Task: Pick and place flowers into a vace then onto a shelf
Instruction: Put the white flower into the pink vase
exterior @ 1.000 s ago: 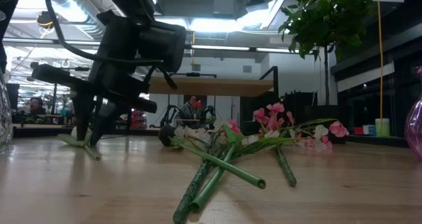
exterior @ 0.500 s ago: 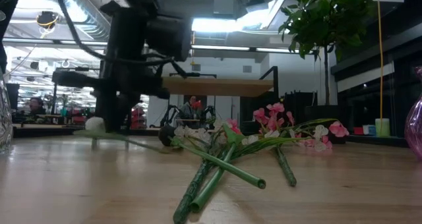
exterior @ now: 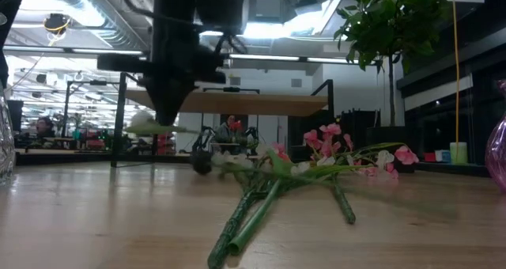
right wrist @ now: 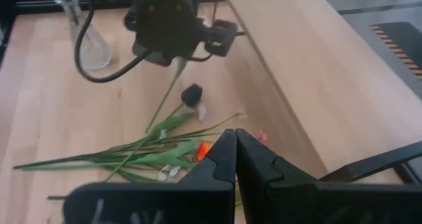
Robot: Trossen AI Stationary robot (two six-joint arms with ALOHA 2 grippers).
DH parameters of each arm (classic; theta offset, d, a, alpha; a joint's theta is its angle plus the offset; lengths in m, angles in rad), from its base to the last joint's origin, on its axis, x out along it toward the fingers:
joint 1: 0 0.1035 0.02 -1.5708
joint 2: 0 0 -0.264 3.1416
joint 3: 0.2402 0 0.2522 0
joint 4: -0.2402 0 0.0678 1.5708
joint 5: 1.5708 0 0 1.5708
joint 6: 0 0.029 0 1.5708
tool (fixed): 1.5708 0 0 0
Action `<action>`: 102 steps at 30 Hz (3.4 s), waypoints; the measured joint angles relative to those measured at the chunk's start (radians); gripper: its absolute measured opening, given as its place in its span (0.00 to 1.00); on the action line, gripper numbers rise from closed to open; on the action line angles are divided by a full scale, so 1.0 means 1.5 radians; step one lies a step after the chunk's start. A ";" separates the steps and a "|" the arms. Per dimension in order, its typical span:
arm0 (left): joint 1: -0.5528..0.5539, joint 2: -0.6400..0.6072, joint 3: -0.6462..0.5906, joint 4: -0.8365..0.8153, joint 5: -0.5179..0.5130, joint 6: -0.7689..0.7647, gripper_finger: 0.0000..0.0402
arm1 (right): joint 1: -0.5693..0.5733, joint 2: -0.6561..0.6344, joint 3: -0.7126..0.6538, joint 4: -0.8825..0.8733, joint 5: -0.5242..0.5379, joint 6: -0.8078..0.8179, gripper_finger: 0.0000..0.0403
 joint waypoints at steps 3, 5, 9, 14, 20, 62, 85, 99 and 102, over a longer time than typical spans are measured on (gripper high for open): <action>0.000 0.000 0.024 -0.027 -0.009 0.001 0.01 | 0.000 0.000 0.000 0.000 -0.003 0.000 0.02; 0.000 -0.001 0.037 -0.034 -0.010 0.002 0.01 | 0.000 0.000 0.000 0.000 -0.003 -0.001 0.02; -0.005 -0.001 0.067 -0.057 -0.040 0.002 0.01 | 0.000 0.000 0.000 0.000 -0.003 -0.002 0.02; -0.019 -0.001 0.093 -0.065 -0.084 0.029 0.01 | 0.000 0.000 0.000 -0.001 -0.003 -0.002 0.02; -0.013 -0.001 0.101 -0.063 -0.094 0.068 0.01 | 0.000 0.000 0.000 -0.001 -0.003 -0.002 0.02; 0.095 -0.002 0.328 0.059 -0.233 0.377 0.01 | -0.122 0.000 0.000 0.041 -0.091 -0.020 0.02; -0.023 -0.002 0.328 0.220 -0.417 0.641 0.01 | -0.402 0.012 0.001 0.165 -0.534 -0.116 0.02; -0.073 -0.002 0.328 0.265 -0.431 0.708 0.01 | -0.403 0.045 0.001 0.188 -0.592 -0.150 0.23; -0.072 -0.002 0.328 0.266 -0.451 0.717 0.01 | -0.404 0.045 0.001 0.205 -0.601 -0.145 0.31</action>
